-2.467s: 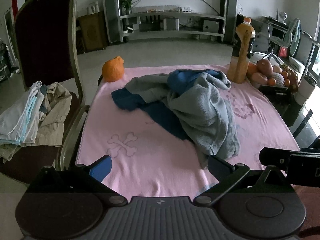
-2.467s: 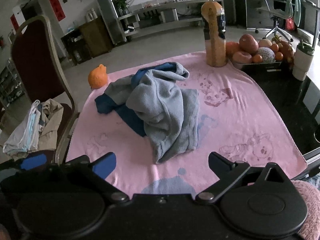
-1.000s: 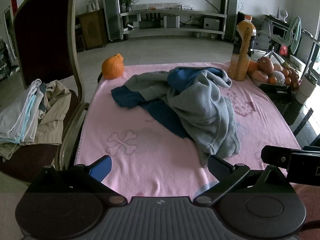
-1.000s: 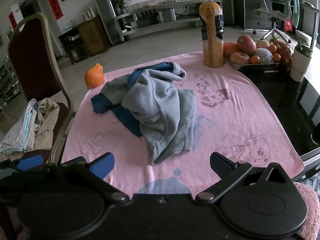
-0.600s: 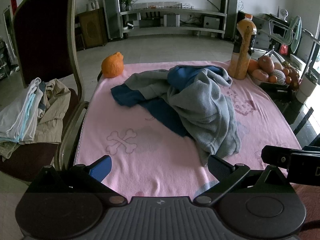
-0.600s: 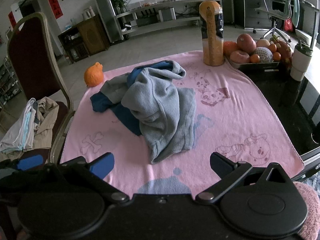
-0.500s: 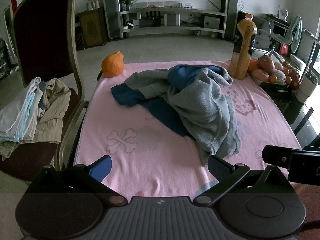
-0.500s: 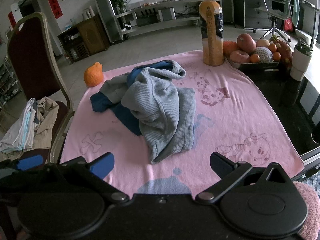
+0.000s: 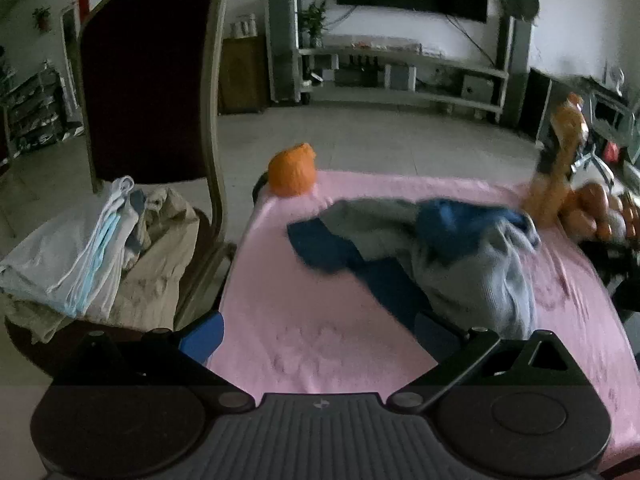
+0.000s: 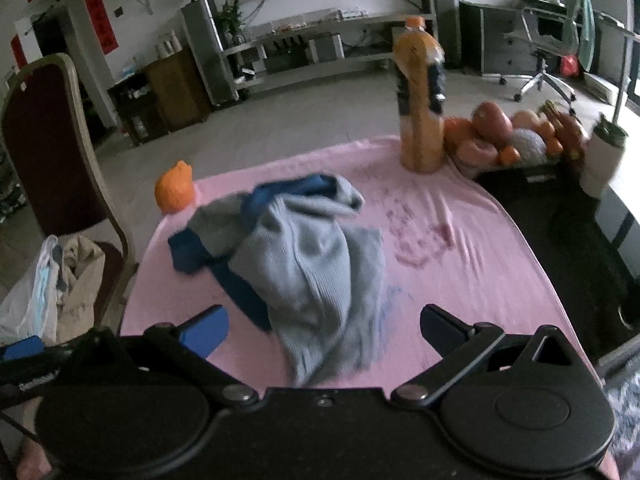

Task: Fold clothes
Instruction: 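Grasp the grey sweater with the right gripper and lift it up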

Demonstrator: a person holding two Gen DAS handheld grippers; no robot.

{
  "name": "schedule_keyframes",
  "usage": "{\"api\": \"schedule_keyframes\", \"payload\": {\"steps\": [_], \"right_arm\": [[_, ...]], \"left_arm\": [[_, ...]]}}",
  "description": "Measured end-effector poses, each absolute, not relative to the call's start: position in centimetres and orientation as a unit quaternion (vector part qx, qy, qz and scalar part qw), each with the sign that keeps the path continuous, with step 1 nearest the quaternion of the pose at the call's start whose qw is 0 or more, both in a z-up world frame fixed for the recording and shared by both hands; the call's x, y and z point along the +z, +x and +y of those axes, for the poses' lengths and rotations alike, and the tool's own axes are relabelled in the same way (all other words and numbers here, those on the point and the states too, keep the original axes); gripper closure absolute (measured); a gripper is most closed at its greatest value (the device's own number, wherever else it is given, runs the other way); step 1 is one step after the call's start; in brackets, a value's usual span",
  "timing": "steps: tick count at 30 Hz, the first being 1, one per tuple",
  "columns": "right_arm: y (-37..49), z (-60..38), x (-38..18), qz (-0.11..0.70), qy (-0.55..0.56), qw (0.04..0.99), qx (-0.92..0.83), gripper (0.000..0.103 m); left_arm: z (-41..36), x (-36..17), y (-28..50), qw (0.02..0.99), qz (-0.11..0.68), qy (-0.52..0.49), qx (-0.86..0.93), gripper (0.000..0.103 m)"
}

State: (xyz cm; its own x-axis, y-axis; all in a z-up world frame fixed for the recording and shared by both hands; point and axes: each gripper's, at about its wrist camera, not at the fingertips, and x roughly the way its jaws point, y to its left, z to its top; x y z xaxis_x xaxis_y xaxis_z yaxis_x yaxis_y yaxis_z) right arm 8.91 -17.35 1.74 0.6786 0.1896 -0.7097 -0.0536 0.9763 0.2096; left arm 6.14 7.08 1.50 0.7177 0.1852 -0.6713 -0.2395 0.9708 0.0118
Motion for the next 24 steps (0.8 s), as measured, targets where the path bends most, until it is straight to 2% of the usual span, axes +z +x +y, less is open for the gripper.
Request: {"api": "schedule_keyframes", "payload": {"steps": [4,8,11,12,13,15,18,21,24], "right_arm": [[12.9,-16.8,1.9,0.382,0.102,0.916,0.064,0.0],[17.0,-17.6,0.2,0.371,0.14,0.917,0.04,0.001],[20.1,-18.4,-1.3,0.366,0.162,0.916,0.017,0.02],[21.0,-18.7,-1.9,0.369,0.16,0.916,0.008,0.031],[21.9,-18.9,-2.5,0.375,0.157,0.914,0.002,0.037],[23.8,-19.4,-3.8,0.389,0.153,0.909,-0.003,0.042],[26.1,-20.3,-5.7,0.402,0.174,0.899,0.012,0.041],[28.3,-21.3,-7.5,0.416,0.194,0.888,0.029,0.038],[29.8,-21.8,-9.2,0.427,0.205,0.879,0.053,0.03]], "left_arm": [[7.9,-0.6,9.2,0.923,0.364,-0.083,0.097,0.003],[8.2,-4.9,10.7,0.914,0.382,-0.093,0.099,0.003],[8.9,-7.8,11.8,0.897,0.42,-0.086,0.108,0.003],[9.1,-8.3,12.1,0.892,0.431,-0.084,0.108,0.004],[9.2,-8.7,12.5,0.887,0.441,-0.08,0.107,0.005],[8.8,-8.9,12.6,0.889,0.441,-0.071,0.099,0.006],[8.2,-8.9,12.6,0.894,0.435,-0.068,0.078,0.007],[7.5,-9.0,12.5,0.899,0.429,-0.074,0.051,0.012],[6.8,-9.0,12.5,0.903,0.422,-0.079,0.025,0.015]]}}
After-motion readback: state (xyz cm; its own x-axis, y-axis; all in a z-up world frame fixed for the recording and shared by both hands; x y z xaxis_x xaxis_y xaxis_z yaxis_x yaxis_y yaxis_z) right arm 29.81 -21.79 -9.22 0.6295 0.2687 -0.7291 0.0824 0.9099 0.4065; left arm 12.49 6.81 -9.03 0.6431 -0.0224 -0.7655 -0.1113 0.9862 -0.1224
